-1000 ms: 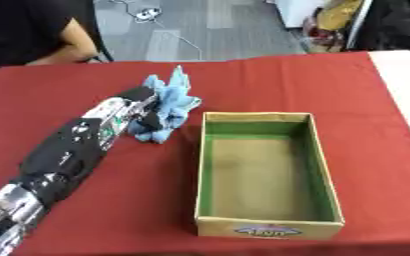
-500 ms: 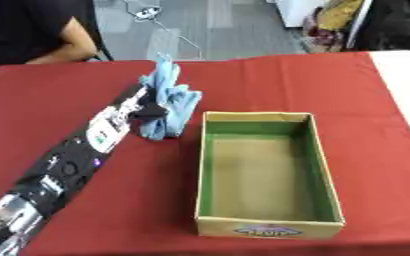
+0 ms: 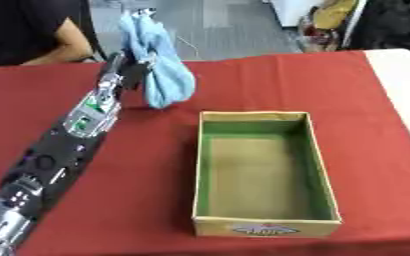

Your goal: Pick up objects on the table and place them in the box.

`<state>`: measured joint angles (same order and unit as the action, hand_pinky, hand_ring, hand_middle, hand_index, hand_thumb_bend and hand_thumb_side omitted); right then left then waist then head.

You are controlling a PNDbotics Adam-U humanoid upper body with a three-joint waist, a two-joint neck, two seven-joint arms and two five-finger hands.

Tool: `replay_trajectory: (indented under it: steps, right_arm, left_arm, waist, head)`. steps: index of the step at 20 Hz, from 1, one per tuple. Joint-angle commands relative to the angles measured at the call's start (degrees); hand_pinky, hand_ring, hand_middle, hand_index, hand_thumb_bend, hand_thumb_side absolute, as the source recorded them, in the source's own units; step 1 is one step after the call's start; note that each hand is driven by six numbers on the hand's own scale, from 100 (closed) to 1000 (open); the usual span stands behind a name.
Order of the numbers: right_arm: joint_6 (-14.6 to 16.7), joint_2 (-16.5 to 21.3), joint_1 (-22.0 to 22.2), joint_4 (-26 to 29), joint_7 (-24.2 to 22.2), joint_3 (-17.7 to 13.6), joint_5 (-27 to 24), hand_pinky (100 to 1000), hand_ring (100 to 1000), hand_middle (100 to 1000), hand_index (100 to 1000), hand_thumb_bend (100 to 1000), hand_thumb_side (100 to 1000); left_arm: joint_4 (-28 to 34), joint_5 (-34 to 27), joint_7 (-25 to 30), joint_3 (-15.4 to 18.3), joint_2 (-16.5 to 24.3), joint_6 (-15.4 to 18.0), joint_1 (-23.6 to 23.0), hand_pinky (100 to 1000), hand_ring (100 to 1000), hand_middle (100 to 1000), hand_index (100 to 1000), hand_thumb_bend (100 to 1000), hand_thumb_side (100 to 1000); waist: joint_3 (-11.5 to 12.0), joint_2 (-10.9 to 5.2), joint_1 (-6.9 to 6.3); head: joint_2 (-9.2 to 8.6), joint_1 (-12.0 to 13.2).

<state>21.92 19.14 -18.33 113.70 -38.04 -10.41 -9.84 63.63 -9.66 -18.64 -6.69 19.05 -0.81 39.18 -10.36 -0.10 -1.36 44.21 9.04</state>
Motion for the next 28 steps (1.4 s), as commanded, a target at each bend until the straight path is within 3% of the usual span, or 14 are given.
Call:
replay_trajectory:
  steps: [1, 10, 17, 21, 25, 27, 28]
  right_arm:
    - [0.04, 0.70, -0.69, 0.89, 0.38, -0.47, 0.17, 604, 773, 800, 983, 100, 751]
    - [-0.18, 0.53, -0.82, 0.89, 1.46, -1.10, 0.47, 606, 776, 804, 987, 100, 768]
    - [-0.19, 0.41, -0.96, 0.89, 3.01, -1.31, -0.08, 608, 779, 807, 991, 100, 815]
    - [-0.17, 0.37, -1.06, 0.89, 2.93, -1.14, -0.01, 607, 778, 804, 989, 100, 809]
    - [-0.19, 0.32, -1.16, 0.89, 2.49, -0.87, -0.05, 607, 778, 804, 988, 100, 806]
    - [-0.22, 0.27, -1.26, 0.89, 2.24, -0.70, -0.14, 607, 778, 804, 988, 100, 804]
    - [-0.25, 0.24, -1.32, 0.89, 2.08, -0.62, -0.18, 607, 777, 803, 988, 100, 802]
  left_arm:
    - [5.57, -2.55, -1.06, 0.42, 2.26, 0.87, 1.32, 100, 100, 100, 115, 100, 519]
    - [23.23, 10.35, 9.41, -5.34, 3.62, -6.70, 0.66, 100, 100, 100, 138, 100, 535]
    - [26.53, 23.54, 22.29, -10.09, 4.49, -10.40, 2.01, 100, 100, 100, 141, 100, 491]
    - [24.75, 31.59, 30.54, -14.08, 4.46, -10.18, 3.33, 100, 100, 100, 143, 100, 435]
    - [20.64, 39.47, 38.94, -18.92, 3.73, -7.41, 5.10, 100, 100, 100, 152, 100, 407]
    - [17.84, 41.95, 43.45, -21.14, 2.79, -5.18, 5.53, 100, 100, 100, 175, 100, 386]
    - [16.40, 42.63, 45.77, -22.02, 2.31, -4.14, 5.47, 100, 100, 154, 247, 100, 352]
  waist:
    - [0.14, -0.49, 0.21]
    - [-0.12, -0.54, 0.14]
    - [-0.37, -0.58, 0.04]
    - [-0.55, -0.55, 0.00]
    - [-0.81, -0.62, -0.08]
    - [-1.00, -0.64, -0.14]
    - [-1.08, -0.64, -0.18]
  head:
    - [-0.09, -0.45]
    - [-0.09, 0.42]
    - [-0.09, 0.89]
    - [-0.09, 1.18]
    - [-0.09, 1.65]
    - [-0.09, 1.90]
    - [-0.09, 2.00]
